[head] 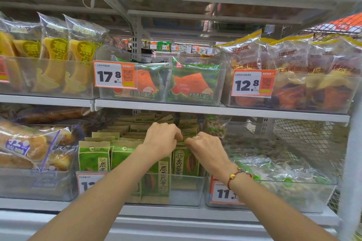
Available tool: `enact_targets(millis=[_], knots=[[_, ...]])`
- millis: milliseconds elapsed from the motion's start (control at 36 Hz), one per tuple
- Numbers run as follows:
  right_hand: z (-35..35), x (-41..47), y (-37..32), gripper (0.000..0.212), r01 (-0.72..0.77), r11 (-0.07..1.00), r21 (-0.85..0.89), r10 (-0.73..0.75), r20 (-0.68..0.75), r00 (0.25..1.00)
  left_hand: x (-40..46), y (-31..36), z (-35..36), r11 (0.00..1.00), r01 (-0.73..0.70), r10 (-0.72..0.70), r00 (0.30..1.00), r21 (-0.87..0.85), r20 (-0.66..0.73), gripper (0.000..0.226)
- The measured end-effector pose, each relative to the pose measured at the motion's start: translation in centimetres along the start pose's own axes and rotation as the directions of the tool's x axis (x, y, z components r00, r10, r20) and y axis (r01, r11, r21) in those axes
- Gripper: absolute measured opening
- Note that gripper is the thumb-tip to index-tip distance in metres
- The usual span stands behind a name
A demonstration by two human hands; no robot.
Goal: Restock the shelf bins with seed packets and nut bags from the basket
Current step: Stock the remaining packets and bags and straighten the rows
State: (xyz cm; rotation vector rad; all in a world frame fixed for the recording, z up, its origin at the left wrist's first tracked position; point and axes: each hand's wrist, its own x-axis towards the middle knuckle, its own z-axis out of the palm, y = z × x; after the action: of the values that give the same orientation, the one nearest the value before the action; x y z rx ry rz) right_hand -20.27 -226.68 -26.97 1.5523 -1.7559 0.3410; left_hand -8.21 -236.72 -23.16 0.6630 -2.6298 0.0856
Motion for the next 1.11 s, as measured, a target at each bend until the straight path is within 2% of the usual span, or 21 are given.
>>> enact_targets(millis=[83,167,222,306,361,444,500,528,583,639,722,778,861,917,972,1056,1111], knots=[[0.3,-0.1,0.8,0.019,0.043,0.998,0.047,-0.043,-0.008,0.999,0.7,-0.3,-0.5,0.994,-0.001,0.018,0.988,-0.111,0.153,0.032],[0.5,-0.1,1.5,0.012,-0.043,0.974,0.223,0.062,-0.08,0.995,1.3,-0.3,-1.0,0.988,-0.002,0.041,0.966,-0.155,0.254,0.03],[0.6,-0.2,1.7,0.016,-0.093,0.967,0.239,0.115,-0.082,0.99,1.6,-0.2,-0.9,0.99,-0.036,0.071,0.962,-0.134,0.265,0.027],[0.5,-0.7,1.4,0.017,-0.085,0.978,0.19,0.103,-0.084,0.991,1.7,-0.3,-0.9,0.994,-0.089,0.102,0.967,-0.064,0.233,0.021],[0.3,-1.3,1.0,0.015,-0.076,0.972,0.223,0.093,-0.063,0.994,1.8,-0.4,-0.9,0.994,-0.101,0.106,0.974,-0.036,0.199,0.016],[-0.2,-1.4,0.5,0.008,-0.128,0.966,0.223,0.116,0.07,0.991,1.8,-0.5,-0.8,0.995,-0.096,0.095,0.984,-0.005,0.153,0.018],[-0.2,-1.1,0.3,0.012,-0.112,0.975,0.193,0.086,0.136,0.987,1.7,-0.7,-0.6,0.997,-0.073,0.073,0.991,-0.007,0.114,0.027],[-0.2,-0.9,0.2,0.016,-0.102,0.979,0.174,0.075,0.156,0.985,1.6,-0.7,-0.5,0.998,-0.064,0.063,0.994,0.002,0.093,0.035],[0.4,-0.5,0.4,0.04,-0.117,0.989,0.09,0.093,0.239,0.967,1.1,-0.9,-0.4,0.999,-0.043,0.042,0.997,0.015,0.059,0.05],[0.7,0.0,0.6,0.054,-0.134,0.991,0.031,0.114,0.36,0.926,0.6,-1.0,-0.5,1.0,0.003,-0.002,0.999,-0.025,0.035,0.054],[0.6,1.0,0.8,0.041,-0.125,0.992,-0.014,0.118,0.445,0.888,-0.6,-1.1,-1.0,0.989,0.099,-0.101,0.995,-0.109,-0.014,0.045],[0.1,1.6,0.5,0.041,-0.103,0.995,-0.006,0.093,0.477,0.874,-1.6,-1.1,-1.3,0.972,0.152,-0.165,0.985,-0.179,-0.059,0.04],[-1.3,2.2,0.2,0.034,-0.106,0.993,0.051,0.061,0.548,0.835,-3.4,-0.9,-1.7,0.96,0.163,-0.195,0.973,-0.229,-0.127,0.036],[-2.4,1.9,0.6,0.029,-0.163,0.983,0.083,0.097,0.517,0.85,-4.5,-1.2,-1.6,0.959,0.152,-0.194,0.967,-0.241,-0.164,0.034],[-3.5,1.1,1.0,0.026,-0.268,0.954,0.132,0.192,0.418,0.888,-5.7,-1.4,-1.5,0.948,0.149,-0.215,0.951,-0.28,-0.221,0.031],[-4.9,-0.6,0.6,0.024,-0.419,0.877,0.234,0.353,0.278,0.893,-7.7,-0.9,-1.3,0.915,0.145,-0.274,0.908,-0.376,-0.317,0.016],[-5.4,-1.9,0.0,0.022,-0.447,0.849,0.282,0.418,0.161,0.894,-8.7,-0.6,-1.2,0.872,0.198,-0.333,0.91,-0.447,-0.247,0.006]])
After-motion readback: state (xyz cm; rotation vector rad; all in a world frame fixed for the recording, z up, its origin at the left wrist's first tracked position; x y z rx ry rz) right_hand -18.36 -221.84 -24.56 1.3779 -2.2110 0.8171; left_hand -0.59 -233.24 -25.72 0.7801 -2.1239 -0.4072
